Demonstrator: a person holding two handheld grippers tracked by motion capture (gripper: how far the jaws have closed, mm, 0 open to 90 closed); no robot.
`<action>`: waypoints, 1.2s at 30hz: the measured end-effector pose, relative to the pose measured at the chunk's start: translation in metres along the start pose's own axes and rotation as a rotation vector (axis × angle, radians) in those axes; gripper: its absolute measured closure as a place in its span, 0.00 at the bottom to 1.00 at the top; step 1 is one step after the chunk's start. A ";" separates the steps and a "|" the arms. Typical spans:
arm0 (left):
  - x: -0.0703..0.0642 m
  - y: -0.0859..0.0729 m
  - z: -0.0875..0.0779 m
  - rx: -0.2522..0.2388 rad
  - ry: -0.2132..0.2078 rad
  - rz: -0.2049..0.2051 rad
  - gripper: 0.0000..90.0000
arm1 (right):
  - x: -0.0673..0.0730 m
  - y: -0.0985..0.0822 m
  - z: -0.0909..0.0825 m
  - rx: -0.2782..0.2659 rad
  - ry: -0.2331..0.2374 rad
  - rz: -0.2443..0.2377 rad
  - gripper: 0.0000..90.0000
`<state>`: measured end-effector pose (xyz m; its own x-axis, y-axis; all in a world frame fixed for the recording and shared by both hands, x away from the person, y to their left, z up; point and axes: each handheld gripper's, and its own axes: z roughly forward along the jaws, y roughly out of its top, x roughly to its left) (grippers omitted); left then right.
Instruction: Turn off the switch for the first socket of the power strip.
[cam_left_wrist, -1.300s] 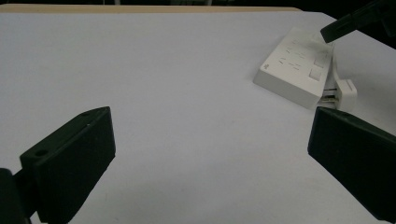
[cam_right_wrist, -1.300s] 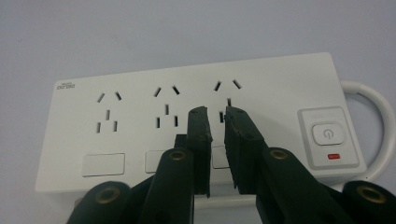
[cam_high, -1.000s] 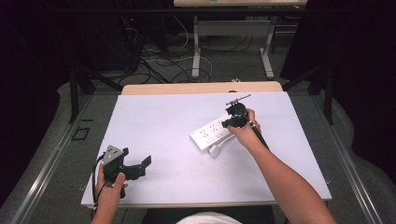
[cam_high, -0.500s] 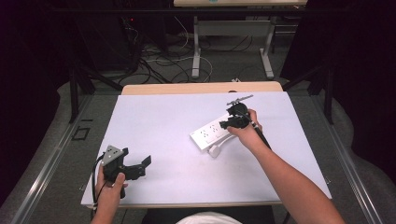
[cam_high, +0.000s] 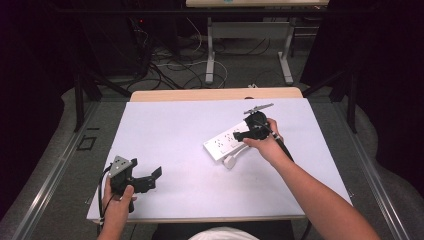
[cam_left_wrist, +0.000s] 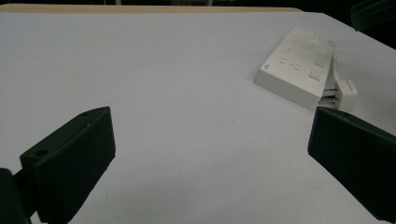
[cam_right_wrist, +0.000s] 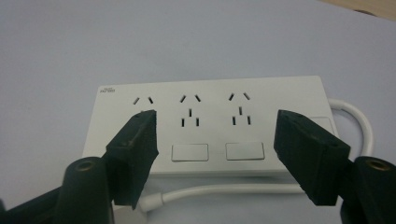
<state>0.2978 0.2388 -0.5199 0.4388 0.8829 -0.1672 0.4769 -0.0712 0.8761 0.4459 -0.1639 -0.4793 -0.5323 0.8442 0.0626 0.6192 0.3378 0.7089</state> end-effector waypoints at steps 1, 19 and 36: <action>0.000 0.000 0.000 -0.001 0.001 0.000 0.01 | 0.001 -0.001 -0.002 0.003 0.000 0.003 0.29; -0.001 0.000 0.001 -0.001 0.000 -0.001 0.01 | -0.003 -0.009 -0.021 -0.024 0.016 -0.004 0.25; -0.001 0.000 0.000 -0.011 0.004 -0.009 0.01 | -0.004 -0.022 -0.040 -0.074 -0.008 -0.043 0.07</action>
<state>0.2974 0.2375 -0.5200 0.4314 0.8854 -0.1729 0.4727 -0.0586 0.8793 0.4107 -0.1916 -0.4671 -0.5528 0.8330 0.0252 0.5508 0.3425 0.7611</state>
